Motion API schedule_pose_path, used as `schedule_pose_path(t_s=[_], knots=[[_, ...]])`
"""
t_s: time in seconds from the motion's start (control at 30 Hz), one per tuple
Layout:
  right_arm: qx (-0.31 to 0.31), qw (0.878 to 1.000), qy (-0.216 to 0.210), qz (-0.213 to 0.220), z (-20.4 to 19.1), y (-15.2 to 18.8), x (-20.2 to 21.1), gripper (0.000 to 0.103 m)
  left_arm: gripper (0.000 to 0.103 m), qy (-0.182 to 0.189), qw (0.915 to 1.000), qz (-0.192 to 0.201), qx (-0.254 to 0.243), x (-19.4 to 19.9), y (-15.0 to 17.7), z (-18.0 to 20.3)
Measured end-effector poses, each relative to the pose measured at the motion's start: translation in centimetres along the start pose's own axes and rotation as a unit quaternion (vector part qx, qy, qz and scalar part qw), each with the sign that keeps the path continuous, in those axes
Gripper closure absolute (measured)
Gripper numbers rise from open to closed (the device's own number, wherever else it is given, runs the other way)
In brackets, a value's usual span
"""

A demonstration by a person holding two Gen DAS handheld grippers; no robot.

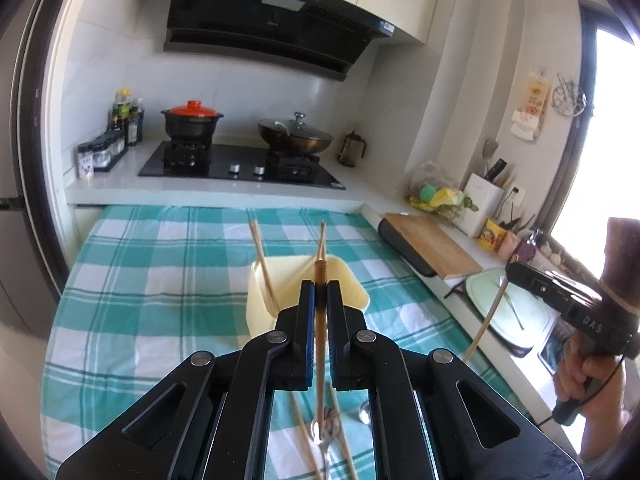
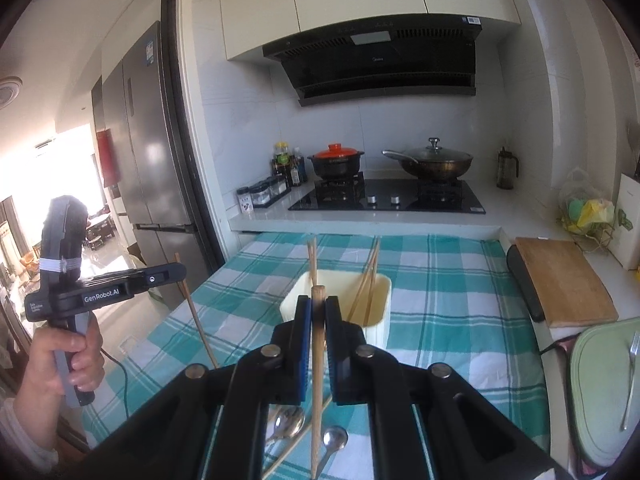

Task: Organize utensils
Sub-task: 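Lift both held chopsticks and carry them over the cream caddy, then open both tools to drop the chopsticks into the caddy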

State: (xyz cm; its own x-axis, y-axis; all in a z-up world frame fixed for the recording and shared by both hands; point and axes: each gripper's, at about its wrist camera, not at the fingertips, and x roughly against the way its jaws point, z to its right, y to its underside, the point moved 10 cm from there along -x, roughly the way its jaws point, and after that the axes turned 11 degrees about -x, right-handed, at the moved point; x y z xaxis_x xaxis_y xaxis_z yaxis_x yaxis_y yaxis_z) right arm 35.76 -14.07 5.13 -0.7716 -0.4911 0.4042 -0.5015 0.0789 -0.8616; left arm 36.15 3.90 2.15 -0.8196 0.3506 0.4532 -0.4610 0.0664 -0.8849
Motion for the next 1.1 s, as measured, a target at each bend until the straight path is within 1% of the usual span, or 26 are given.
schedule_pose_path(t_s=[0.17,0.27,0.37,0.43,0.5,0.57,0.7,0.8,0.87,0.93,0.97,1.0,1.03,1.07,1.1], knots=[[0.020,0.998,-0.007,0.057,-1.5,-5.5,-1.2,0.096,0.100,-0.004,0.9994,0.032,-0.010,-0.8,-5.2,-0.4],[0.037,0.996,-0.005,0.086,-2.3,-8.8,-3.0,0.096,0.100,-0.011,0.9988,0.047,-0.012,-2.3,-8.1,-1.0],[0.040,0.995,-0.002,0.096,-2.2,-11.0,-5.9,0.096,0.100,-0.019,0.9985,0.050,-0.011,-4.4,-9.8,-1.7],[0.038,0.995,-0.001,0.092,-1.8,-11.6,-8.4,0.096,0.100,-0.024,0.9988,0.043,-0.009,-6.4,-10.2,-2.2],[0.028,0.997,-0.002,0.071,-0.9,-11.4,-11.5,0.096,0.100,-0.022,0.9995,0.025,0.000,-8.8,-9.8,-2.8],[0.014,0.999,0.000,0.035,0.2,-10.5,-14.7,0.096,0.100,-0.022,0.9997,0.004,0.007,-11.1,-9.1,-3.4],[-0.010,0.999,0.003,-0.035,2.3,-7.5,-20.4,0.096,0.100,-0.019,0.9985,-0.047,0.021,-15.6,-6.2,-4.5],[-0.031,0.996,0.004,-0.085,3.4,-5.2,-23.5,0.096,0.100,-0.020,0.9961,-0.081,0.028,-18.2,-3.8,-5.0],[-0.045,0.993,0.006,-0.108,4.1,-3.7,-24.8,0.095,0.099,-0.019,0.9944,-0.100,0.029,-19.5,-2.5,-5.0],[-0.060,0.989,-0.003,-0.132,4.4,-2.7,-26.0,0.093,0.099,-0.017,0.9922,-0.119,0.031,-20.4,-1.3,-5.0],[-0.069,0.987,-0.006,-0.145,4.6,-2.3,-26.6,0.093,0.093,-0.018,0.9911,-0.128,0.032,-20.6,-0.8,-5.0],[-0.077,0.985,-0.008,-0.152,4.8,-2.0,-26.9,0.088,0.083,-0.018,0.9902,-0.134,0.032,-20.7,-0.3,-4.9],[-0.082,0.985,-0.006,-0.153,5.0,-1.7,-26.8,0.075,0.074,-0.019,0.9899,-0.137,0.031,-20.5,0.0,-5.0],[-0.084,0.985,-0.005,-0.150,5.1,-1.7,-26.6,0.063,0.055,-0.026,0.9900,-0.135,0.028,-20.0,0.2,-5.0],[-0.083,0.986,-0.003,-0.144,5.1,-1.7,-26.1,0.060,0.042,-0.036,0.9905,-0.131,0.022,-19.3,0.3,-5.1]])
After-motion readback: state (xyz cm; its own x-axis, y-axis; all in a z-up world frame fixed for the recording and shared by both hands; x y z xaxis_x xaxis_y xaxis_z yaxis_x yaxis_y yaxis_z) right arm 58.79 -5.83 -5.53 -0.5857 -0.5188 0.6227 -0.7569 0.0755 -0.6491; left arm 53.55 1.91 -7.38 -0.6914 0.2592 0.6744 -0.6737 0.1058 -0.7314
